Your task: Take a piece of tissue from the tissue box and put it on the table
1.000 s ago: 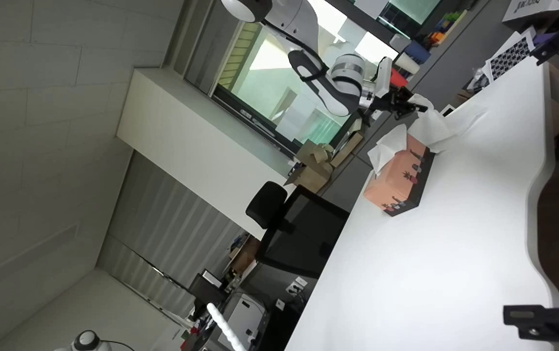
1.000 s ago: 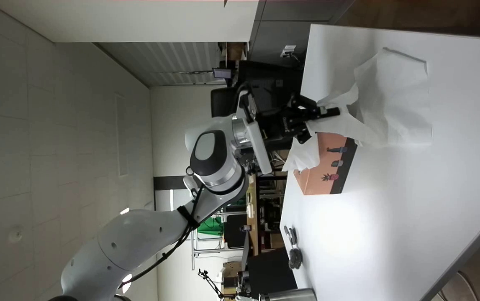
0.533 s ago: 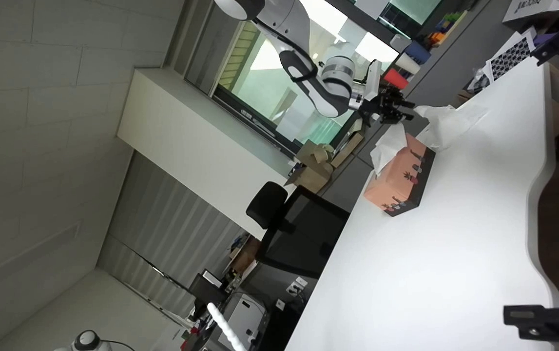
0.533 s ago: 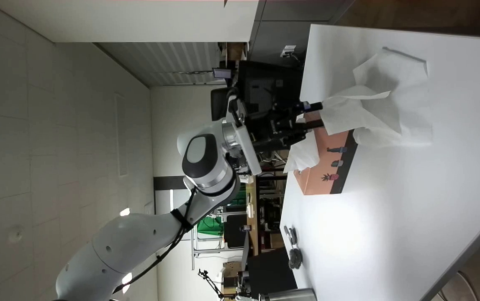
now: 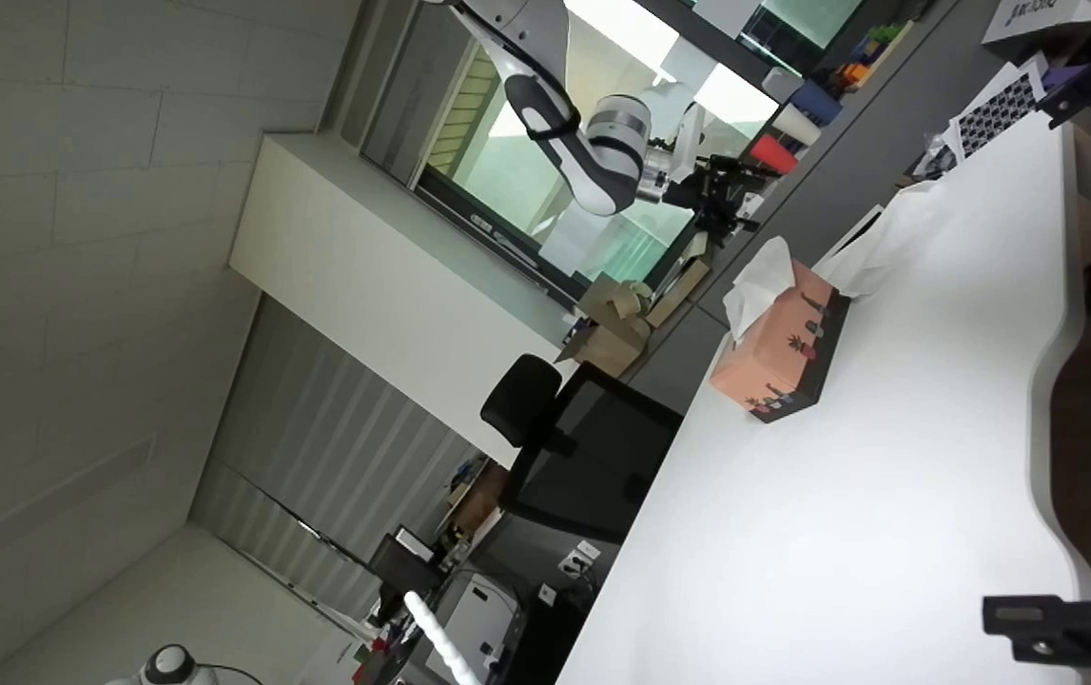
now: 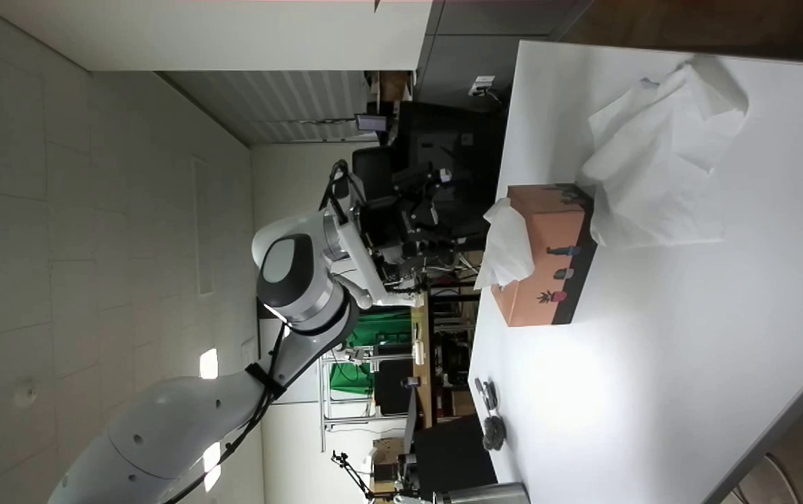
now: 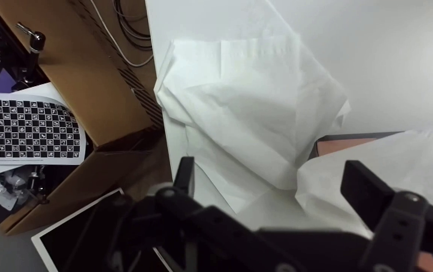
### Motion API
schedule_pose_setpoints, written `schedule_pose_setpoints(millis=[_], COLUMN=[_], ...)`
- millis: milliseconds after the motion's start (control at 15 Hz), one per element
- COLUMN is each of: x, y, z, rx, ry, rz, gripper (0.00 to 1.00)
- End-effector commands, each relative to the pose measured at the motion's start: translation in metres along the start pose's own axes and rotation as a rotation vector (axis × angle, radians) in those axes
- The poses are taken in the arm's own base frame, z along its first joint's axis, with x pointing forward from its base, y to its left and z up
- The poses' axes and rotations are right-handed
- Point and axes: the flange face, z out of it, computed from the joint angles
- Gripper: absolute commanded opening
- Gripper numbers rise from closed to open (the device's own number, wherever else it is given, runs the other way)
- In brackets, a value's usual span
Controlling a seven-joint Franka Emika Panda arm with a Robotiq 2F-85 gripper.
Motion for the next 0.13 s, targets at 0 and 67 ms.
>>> schedule_pose_setpoints(millis=[0, 67], x=[0.0001, -0.0002], y=[0.0009, 0.0007], z=[0.004, 0.0075], rx=[0.001, 0.002], ry=[-0.006, -0.01], rz=[0.0, 0.0], gripper=[1.0, 1.0])
